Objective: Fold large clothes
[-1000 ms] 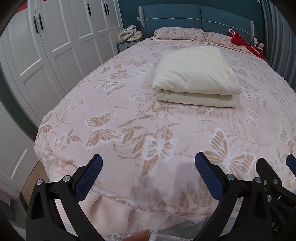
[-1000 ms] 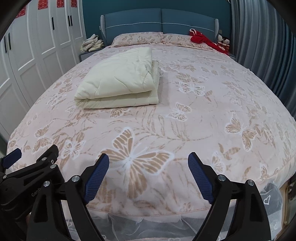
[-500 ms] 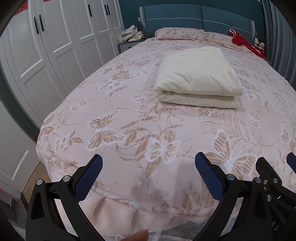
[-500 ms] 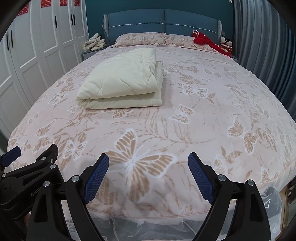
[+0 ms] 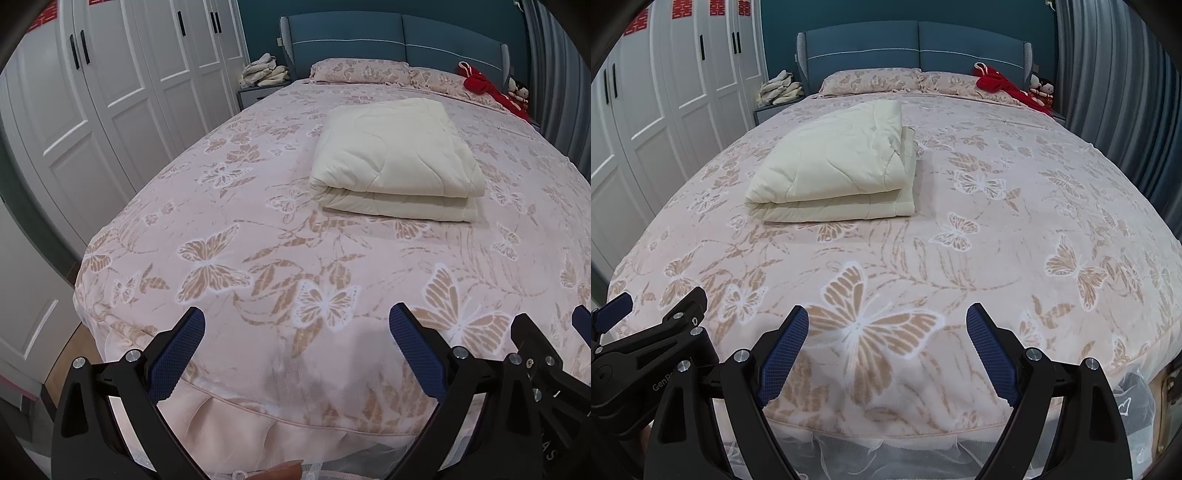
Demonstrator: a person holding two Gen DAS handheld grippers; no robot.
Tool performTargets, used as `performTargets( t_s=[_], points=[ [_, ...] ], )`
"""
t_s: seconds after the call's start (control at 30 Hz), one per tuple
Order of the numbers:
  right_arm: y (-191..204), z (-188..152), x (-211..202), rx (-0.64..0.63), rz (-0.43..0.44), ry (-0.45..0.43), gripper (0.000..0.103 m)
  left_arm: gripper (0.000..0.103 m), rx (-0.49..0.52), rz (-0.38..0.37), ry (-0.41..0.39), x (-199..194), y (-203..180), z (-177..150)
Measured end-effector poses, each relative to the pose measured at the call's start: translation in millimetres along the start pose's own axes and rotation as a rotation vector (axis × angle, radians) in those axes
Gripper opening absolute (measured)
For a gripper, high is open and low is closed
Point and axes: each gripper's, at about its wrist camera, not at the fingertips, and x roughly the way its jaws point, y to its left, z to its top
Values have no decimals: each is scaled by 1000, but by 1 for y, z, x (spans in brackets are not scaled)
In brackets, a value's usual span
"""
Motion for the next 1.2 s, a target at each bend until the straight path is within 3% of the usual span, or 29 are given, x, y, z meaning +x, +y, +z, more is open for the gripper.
performTargets(
  t_s=[1.1,1.2],
  points=[
    [4,5,-1,5,1,-7,86,95,1,-9,-7,-2,1,4],
    [3,6,-1,5,4,-7,86,89,7,-22,-7,-2,1,5]
  ],
)
